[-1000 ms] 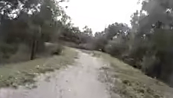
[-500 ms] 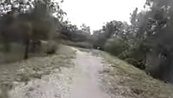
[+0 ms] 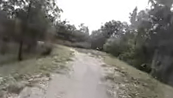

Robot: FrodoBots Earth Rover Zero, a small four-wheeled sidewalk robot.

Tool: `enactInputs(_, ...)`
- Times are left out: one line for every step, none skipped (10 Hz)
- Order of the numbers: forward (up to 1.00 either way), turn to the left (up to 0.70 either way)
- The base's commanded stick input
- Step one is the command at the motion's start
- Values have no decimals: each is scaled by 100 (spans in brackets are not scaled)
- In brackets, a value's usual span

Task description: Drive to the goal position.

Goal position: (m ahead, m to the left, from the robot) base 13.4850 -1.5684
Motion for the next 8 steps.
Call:
enactInputs(85, 0)
enactInputs(85, 0)
enactInputs(85, 0)
enactInputs(85, 0)
enactInputs(85, 0)
enactInputs(85, 0)
enactInputs(85, 0)
enactInputs(85, 0)
